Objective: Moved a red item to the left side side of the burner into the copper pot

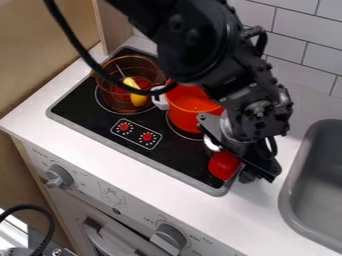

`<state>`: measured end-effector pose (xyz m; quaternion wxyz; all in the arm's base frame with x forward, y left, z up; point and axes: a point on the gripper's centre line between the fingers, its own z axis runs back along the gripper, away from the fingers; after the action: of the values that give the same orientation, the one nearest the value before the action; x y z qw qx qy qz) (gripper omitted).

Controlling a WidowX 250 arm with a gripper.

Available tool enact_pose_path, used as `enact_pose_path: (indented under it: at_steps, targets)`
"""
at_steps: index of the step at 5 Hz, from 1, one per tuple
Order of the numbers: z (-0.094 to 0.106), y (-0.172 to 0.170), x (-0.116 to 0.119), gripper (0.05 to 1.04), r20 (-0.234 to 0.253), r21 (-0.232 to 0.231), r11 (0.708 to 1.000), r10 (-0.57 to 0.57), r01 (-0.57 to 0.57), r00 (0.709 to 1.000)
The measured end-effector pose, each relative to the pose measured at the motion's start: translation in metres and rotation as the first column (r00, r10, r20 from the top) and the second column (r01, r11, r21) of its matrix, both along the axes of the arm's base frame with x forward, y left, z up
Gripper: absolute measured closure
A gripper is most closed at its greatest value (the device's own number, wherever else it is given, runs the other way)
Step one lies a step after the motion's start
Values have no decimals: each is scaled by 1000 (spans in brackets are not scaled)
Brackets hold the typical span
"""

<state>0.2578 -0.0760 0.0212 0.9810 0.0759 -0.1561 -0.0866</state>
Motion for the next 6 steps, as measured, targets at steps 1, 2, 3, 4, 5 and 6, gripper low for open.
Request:
enact_pose_path:
  at_steps: [1,2,3,4,5,6]
  targets:
    - [1,4,-7,522,-58,-1,1000,18,-18,998]
    - [8,14,-28,522,-184,28,1000,10,-5,983]
    - [32,33,-35,522,-251,12,998,67,-66,966]
    - [63,48,-42,522,-319,17,998,60,-57,946]
    - [82,84,-40,522,-349,32,999,35,-25,936]
    - [96,119,-24,522,-332,36,999,-15,28,943]
